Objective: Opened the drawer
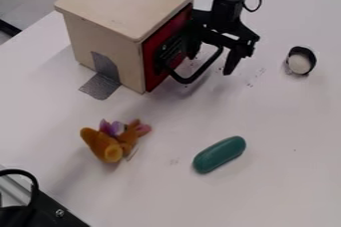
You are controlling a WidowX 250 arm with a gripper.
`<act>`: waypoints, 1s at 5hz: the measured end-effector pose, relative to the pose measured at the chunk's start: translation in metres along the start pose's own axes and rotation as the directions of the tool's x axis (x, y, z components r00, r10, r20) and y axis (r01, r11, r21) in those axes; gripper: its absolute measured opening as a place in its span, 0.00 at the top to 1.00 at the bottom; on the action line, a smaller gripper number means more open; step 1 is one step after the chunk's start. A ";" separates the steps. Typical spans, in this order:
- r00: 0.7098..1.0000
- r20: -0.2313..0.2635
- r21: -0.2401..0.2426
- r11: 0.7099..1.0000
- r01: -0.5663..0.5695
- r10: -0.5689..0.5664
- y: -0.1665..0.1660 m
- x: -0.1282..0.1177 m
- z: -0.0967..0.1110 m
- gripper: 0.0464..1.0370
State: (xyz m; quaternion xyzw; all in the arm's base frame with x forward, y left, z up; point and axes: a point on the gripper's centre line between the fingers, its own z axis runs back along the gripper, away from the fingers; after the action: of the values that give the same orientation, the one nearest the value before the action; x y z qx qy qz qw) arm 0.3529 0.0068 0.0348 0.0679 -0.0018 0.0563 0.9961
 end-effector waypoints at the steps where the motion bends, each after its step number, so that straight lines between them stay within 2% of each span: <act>1: 1.000 -0.025 0.001 1.000 -0.003 0.003 -0.001 -0.002 -0.009 0.22; 3: 0.999 -0.022 0.009 1.000 0.024 -0.023 -0.006 -0.003 -0.008 0.80; 4: 0.999 -0.012 0.008 0.999 0.044 -0.044 -0.011 -0.002 -0.007 0.91; 5: 0.996 -0.031 -0.012 0.997 0.080 -0.080 -0.027 -0.002 -0.008 0.93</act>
State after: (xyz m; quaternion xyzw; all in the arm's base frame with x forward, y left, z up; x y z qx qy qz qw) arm 0.3538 -0.0188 0.0232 0.0617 0.0165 0.0174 0.9978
